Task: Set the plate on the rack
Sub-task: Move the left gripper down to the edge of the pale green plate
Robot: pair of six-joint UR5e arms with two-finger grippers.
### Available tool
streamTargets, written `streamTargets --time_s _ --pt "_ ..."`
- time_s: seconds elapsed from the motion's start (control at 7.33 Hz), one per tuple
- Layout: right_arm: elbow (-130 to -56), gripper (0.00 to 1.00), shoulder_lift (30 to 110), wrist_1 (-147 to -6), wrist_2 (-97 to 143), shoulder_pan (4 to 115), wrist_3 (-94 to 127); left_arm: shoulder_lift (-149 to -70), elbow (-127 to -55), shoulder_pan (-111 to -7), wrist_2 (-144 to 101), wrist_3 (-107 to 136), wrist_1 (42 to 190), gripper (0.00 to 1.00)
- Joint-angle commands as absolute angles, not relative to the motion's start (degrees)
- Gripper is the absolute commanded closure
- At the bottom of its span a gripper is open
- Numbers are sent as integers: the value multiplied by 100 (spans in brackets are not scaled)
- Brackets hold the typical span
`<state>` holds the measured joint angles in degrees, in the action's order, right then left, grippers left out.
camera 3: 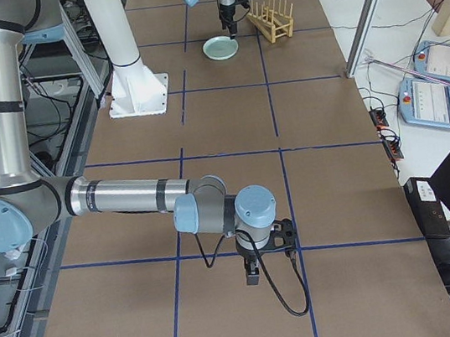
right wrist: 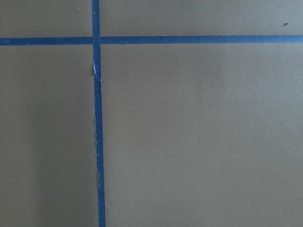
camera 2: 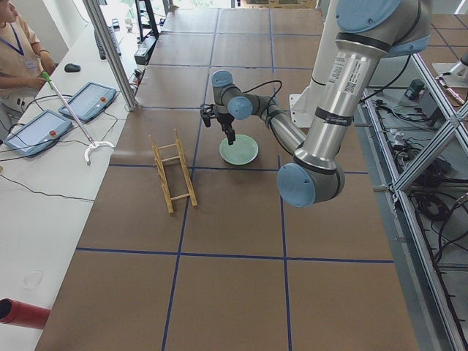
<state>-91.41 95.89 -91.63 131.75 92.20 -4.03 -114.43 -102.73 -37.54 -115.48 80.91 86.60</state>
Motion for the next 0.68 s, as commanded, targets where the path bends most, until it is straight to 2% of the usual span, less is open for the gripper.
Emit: streamTargets --time_s 0.0,0.55 --pt "-9141 0 9589 -9167 13175 9220 -396 -11636 -10038 -3331 -11269 8130 8543 3" --pt "-9141 0 9589 -9167 13175 9220 -404 -12146 -9643 -3322 -10811 7693 8578 10"
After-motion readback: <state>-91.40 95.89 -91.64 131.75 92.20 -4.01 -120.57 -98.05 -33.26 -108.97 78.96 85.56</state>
